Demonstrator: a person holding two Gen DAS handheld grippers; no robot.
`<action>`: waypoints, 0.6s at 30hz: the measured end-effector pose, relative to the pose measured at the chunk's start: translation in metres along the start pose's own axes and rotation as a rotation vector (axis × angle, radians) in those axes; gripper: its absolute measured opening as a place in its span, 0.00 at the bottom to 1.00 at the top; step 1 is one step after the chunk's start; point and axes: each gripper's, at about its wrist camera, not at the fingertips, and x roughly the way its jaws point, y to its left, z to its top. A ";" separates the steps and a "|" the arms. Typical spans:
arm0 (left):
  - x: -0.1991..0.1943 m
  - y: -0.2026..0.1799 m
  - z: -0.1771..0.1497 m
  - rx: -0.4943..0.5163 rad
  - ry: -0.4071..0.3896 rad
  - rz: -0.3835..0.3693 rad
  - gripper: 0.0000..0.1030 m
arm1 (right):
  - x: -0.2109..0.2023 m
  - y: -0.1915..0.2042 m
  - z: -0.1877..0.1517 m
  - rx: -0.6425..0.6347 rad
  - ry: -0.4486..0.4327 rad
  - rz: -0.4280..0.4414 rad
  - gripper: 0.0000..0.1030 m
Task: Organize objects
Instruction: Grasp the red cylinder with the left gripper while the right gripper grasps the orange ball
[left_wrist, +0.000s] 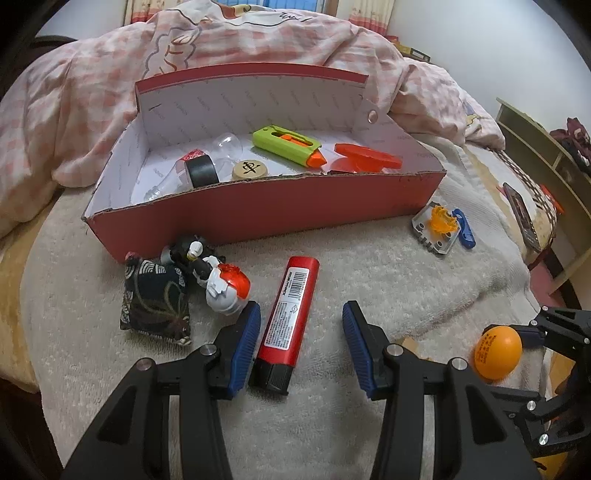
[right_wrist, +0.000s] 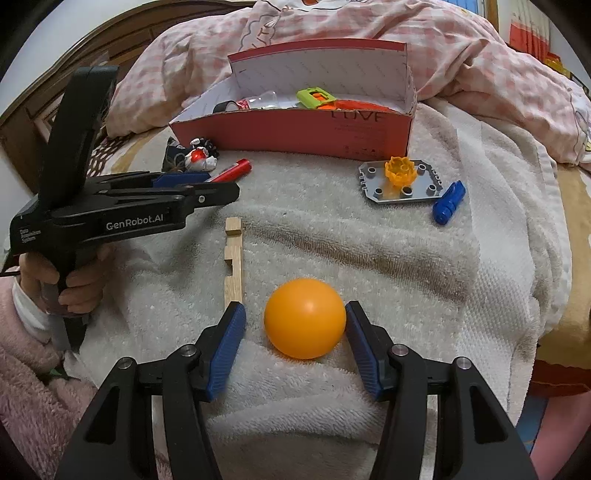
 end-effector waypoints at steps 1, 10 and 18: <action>-0.001 0.001 0.000 0.000 -0.002 0.007 0.38 | 0.000 0.000 0.000 0.003 -0.002 0.002 0.55; -0.006 0.008 -0.002 -0.029 -0.002 0.013 0.18 | -0.002 -0.009 0.003 0.043 -0.032 -0.013 0.39; -0.008 0.004 -0.006 -0.010 -0.003 0.017 0.18 | -0.002 -0.013 0.018 0.072 -0.103 -0.049 0.39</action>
